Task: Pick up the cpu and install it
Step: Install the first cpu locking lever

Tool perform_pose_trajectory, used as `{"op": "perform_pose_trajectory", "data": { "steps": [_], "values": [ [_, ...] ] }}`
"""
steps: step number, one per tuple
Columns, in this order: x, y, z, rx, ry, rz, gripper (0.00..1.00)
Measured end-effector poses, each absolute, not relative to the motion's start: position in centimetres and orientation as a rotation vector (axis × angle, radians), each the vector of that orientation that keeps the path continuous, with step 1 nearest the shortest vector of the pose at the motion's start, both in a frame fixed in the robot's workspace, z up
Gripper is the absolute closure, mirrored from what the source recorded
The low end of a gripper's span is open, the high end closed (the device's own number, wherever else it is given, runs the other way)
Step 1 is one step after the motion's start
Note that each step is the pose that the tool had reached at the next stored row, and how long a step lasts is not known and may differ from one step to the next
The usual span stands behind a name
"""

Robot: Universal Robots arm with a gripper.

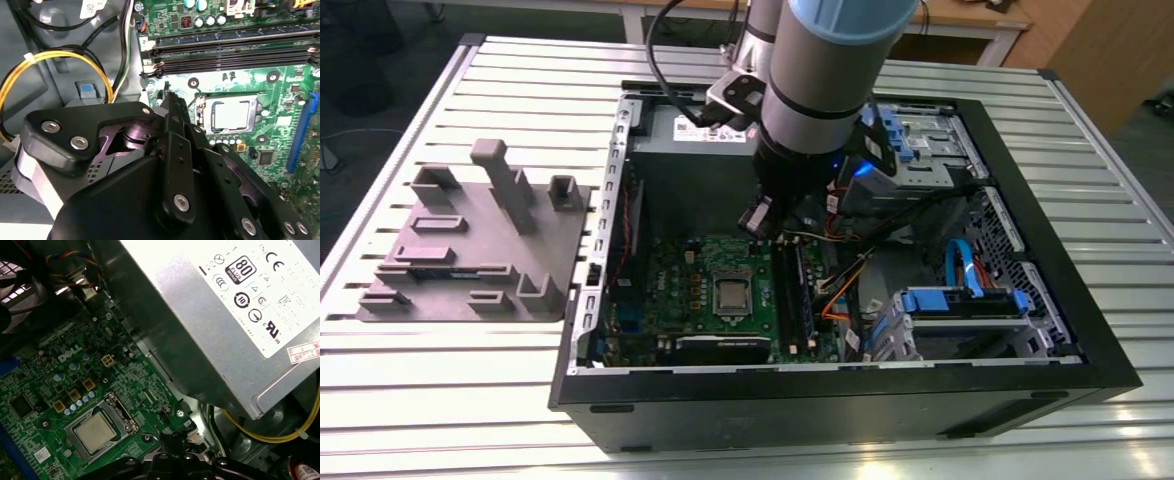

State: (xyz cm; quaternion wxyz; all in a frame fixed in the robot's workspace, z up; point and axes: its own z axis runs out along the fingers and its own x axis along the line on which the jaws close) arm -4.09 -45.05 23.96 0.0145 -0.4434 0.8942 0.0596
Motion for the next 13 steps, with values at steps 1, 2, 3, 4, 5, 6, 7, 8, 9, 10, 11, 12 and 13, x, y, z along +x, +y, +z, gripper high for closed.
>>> {"op": "perform_pose_trajectory", "data": {
  "steps": [1, 2, 3, 4, 5, 6, 7, 8, 9, 10, 11, 12, 13],
  "values": [
    [-4.10, -45.09, 23.96, -1.384, 2.784, 0.181, 0.90],
    [-4.11, -45.13, 23.96, -1.388, 2.784, 0.178, 0.90],
    [-4.14, -45.18, 23.96, -1.391, 2.783, 0.175, 0.90],
    [-4.17, -45.21, 23.95, -1.395, 2.783, 0.171, 0.90],
    [-4.21, -45.23, 23.96, -1.399, 2.784, 0.166, 0.90],
    [-4.22, -45.25, 23.96, -1.403, 2.784, 0.159, 0.90],
    [-4.23, -45.27, 23.95, -1.408, 2.786, 0.151, 0.90],
    [-4.24, -45.30, 23.95, -1.411, 2.787, 0.145, 0.90],
    [-4.26, -45.36, 23.96, -1.414, 2.788, 0.141, 0.90],
    [-4.29, -45.44, 23.96, -1.416, 2.787, 0.140, 0.90],
    [-4.34, -45.56, 23.95, -1.418, 2.786, 0.140, 0.90],
    [-4.38, -45.69, 23.95, -1.420, 2.785, 0.140, 0.90],
    [-4.41, -45.85, 23.94, -1.422, 2.784, 0.140, 0.90]
  ]
}}
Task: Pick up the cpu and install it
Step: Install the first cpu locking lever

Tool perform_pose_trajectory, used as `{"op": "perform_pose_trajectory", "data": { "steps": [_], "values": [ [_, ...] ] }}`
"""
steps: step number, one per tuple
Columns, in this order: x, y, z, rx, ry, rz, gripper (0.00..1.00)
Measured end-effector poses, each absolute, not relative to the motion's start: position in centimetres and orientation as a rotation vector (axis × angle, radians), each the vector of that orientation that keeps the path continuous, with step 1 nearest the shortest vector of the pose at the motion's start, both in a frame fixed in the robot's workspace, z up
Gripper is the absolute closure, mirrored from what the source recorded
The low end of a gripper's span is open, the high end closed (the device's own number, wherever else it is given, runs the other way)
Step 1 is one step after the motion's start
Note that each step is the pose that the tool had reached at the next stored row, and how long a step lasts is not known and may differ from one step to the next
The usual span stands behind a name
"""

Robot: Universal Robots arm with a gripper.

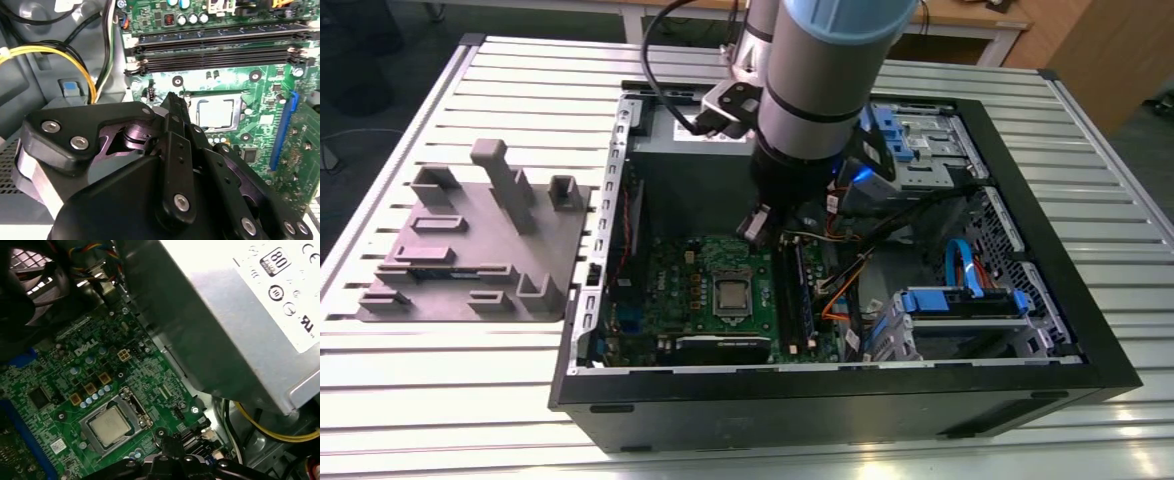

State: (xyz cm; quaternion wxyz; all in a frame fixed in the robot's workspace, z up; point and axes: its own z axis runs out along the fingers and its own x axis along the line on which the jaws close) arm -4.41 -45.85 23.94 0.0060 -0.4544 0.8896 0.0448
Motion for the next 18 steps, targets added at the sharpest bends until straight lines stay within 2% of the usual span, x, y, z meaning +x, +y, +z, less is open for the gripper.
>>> {"op": "perform_pose_trajectory", "data": {
  "steps": [18],
  "values": [
    [-4.8, -48.2, 23.5, -1.548, 2.720, 0.141, 0.90]
  ]
}}
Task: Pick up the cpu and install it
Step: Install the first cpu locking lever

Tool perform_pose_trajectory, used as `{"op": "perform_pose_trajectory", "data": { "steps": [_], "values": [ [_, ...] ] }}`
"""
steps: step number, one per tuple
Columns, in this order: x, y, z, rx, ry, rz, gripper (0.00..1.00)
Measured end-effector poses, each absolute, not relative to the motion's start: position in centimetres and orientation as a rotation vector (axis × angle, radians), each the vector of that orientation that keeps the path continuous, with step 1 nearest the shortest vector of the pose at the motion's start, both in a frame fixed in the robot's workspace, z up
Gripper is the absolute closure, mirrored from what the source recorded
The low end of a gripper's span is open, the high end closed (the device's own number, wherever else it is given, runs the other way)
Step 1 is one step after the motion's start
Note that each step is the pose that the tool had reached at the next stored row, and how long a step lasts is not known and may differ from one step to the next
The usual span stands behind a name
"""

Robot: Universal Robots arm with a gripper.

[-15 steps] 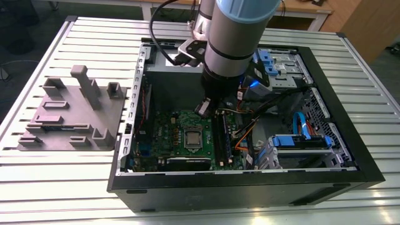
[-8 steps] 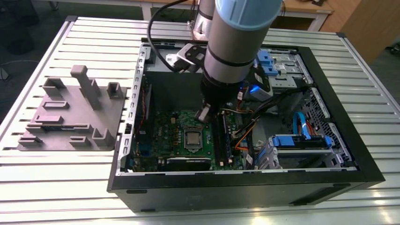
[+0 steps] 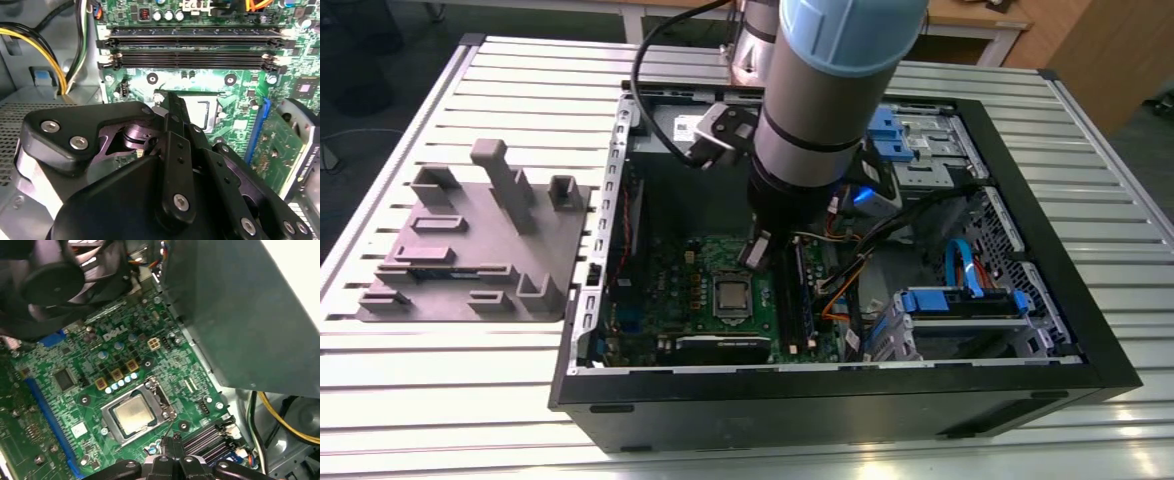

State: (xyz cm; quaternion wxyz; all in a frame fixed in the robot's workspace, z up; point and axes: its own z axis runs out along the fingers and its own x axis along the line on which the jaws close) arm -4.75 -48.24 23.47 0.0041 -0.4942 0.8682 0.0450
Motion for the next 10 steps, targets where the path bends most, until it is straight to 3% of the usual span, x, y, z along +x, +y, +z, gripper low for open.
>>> {"op": "perform_pose_trajectory", "data": {
  "steps": [10],
  "values": [
    [-4.77, -48.81, 23.38, -1.561, 2.715, 0.137, 0.90]
  ]
}}
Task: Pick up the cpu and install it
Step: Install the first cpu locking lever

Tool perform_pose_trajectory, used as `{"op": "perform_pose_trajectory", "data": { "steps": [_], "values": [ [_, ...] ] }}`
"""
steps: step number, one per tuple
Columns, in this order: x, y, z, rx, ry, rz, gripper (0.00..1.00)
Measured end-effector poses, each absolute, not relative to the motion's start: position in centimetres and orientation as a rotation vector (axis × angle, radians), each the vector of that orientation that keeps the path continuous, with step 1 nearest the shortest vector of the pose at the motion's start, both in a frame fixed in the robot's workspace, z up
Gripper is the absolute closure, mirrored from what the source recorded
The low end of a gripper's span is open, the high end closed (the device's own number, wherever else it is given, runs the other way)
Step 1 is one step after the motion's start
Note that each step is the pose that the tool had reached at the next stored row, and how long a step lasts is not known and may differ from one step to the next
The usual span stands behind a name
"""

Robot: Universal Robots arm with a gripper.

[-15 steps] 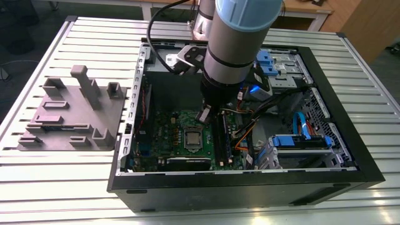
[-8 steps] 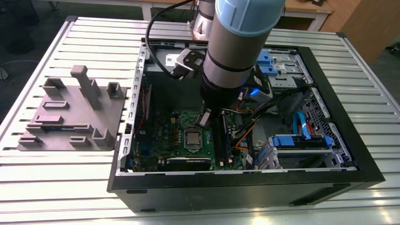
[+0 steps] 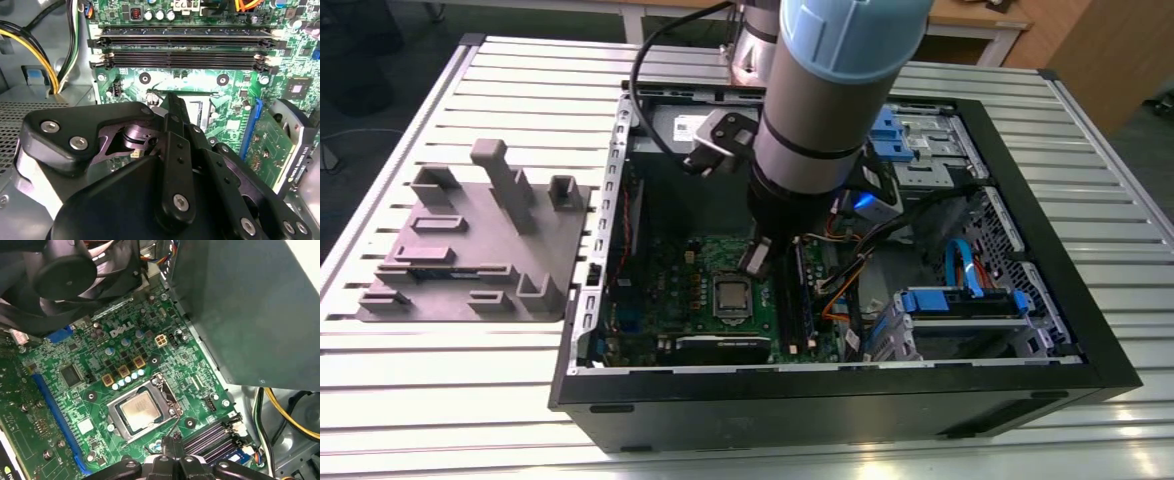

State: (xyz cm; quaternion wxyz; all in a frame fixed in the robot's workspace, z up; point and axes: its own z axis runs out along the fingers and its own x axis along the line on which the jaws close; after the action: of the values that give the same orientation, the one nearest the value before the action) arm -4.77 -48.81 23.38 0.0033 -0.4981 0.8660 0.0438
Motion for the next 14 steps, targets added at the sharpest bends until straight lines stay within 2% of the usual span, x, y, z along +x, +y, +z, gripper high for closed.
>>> {"op": "perform_pose_trajectory", "data": {
  "steps": [14],
  "values": [
    [-4.77, -49.20, 23.02, -1.761, 2.597, 0.137, 0.90]
  ]
}}
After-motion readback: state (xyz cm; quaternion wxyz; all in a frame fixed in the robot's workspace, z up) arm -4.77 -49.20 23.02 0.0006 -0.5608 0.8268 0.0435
